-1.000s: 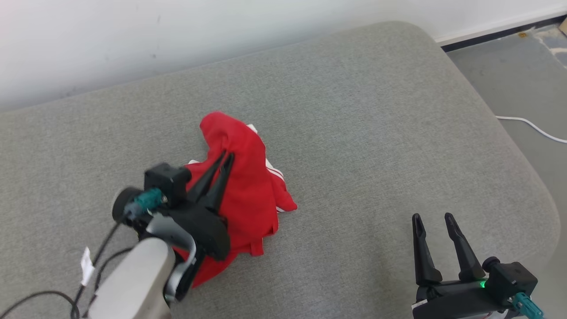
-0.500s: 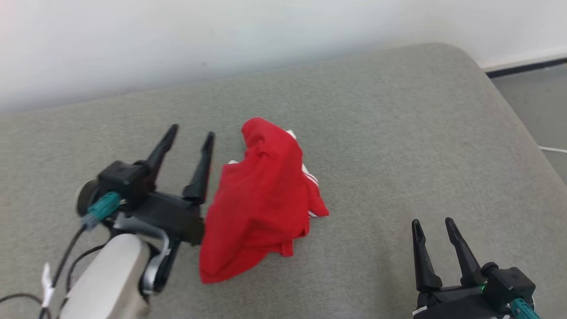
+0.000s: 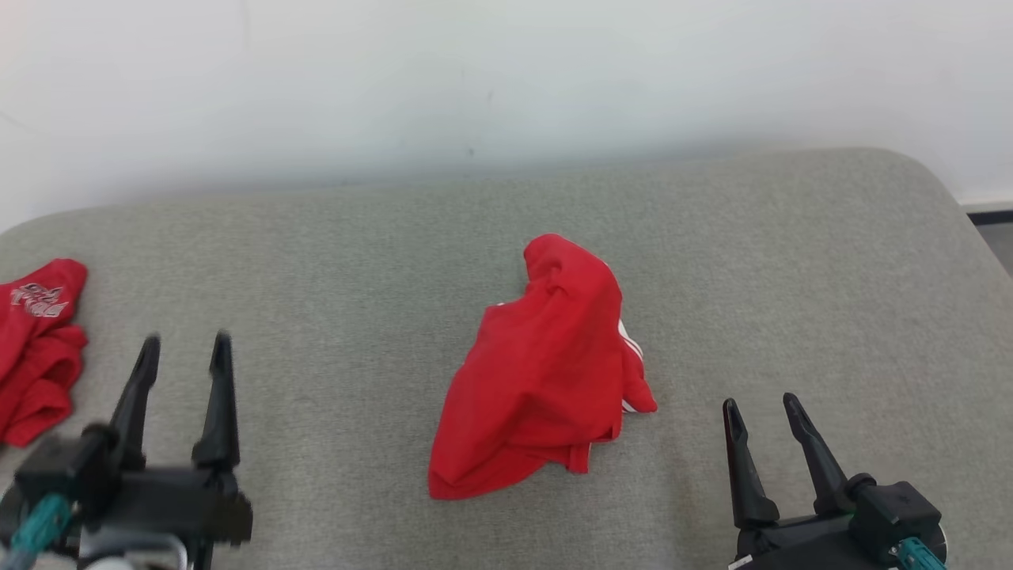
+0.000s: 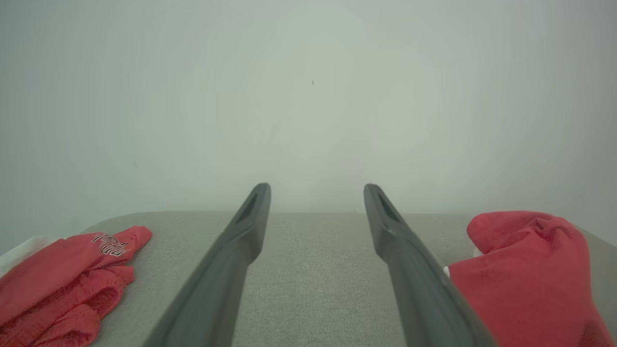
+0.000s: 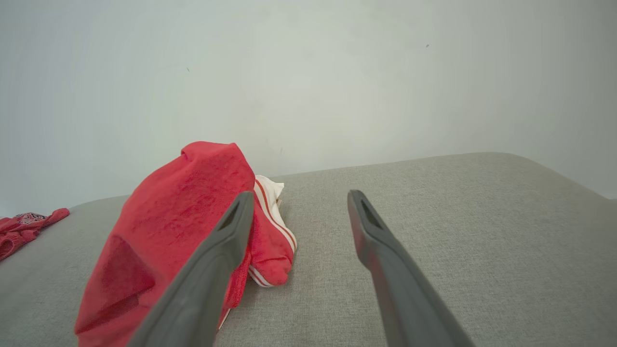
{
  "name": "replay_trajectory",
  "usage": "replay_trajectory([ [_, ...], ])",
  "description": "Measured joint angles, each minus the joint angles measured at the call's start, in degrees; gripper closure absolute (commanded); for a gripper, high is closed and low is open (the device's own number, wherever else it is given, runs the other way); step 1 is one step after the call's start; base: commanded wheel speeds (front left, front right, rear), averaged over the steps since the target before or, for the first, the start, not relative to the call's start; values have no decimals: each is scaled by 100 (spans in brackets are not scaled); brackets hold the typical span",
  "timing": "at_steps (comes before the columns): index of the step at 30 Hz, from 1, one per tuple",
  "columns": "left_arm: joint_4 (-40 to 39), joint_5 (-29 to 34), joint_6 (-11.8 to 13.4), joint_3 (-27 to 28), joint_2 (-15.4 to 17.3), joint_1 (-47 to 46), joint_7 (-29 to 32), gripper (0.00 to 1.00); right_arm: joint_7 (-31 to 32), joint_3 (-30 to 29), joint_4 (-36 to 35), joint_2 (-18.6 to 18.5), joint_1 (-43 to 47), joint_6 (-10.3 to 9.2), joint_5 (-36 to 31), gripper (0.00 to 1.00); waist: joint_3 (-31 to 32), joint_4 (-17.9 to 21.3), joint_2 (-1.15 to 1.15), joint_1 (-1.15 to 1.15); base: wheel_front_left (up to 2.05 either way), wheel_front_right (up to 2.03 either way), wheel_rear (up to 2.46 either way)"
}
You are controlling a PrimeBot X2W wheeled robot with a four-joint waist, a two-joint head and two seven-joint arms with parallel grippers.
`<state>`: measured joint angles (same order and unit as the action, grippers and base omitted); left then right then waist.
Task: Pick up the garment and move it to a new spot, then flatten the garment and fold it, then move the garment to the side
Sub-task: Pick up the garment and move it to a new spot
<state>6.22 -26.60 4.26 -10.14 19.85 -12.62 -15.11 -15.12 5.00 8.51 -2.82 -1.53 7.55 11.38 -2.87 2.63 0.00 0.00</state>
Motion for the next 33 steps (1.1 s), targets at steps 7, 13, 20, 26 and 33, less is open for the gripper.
replay_trajectory([
  [7,-276,293,-77,630,-382,955,0,0,0,15,53,-1,76,0,-40,0,173,-244,0,0,0,0,0],
  [13,-363,693,-237,936,-719,1340,0,0,0,51,130,-1,148,0,-40,0,250,-369,0,0,0,0,0],
  [20,-359,987,-465,1228,-1043,1624,0,0,0,83,220,1,209,0,-37,0,284,-325,0,0,0,0,0],
  [26,-281,1222,-637,1344,-1230,1664,0,0,1,82,308,0,247,0,-27,0,283,-316,0,0,0,0,0],
  [33,-178,1367,-789,1455,-1365,1640,-1,0,1,103,369,0,243,0,-1,0,284,-333,0,0,0,0,0],
])
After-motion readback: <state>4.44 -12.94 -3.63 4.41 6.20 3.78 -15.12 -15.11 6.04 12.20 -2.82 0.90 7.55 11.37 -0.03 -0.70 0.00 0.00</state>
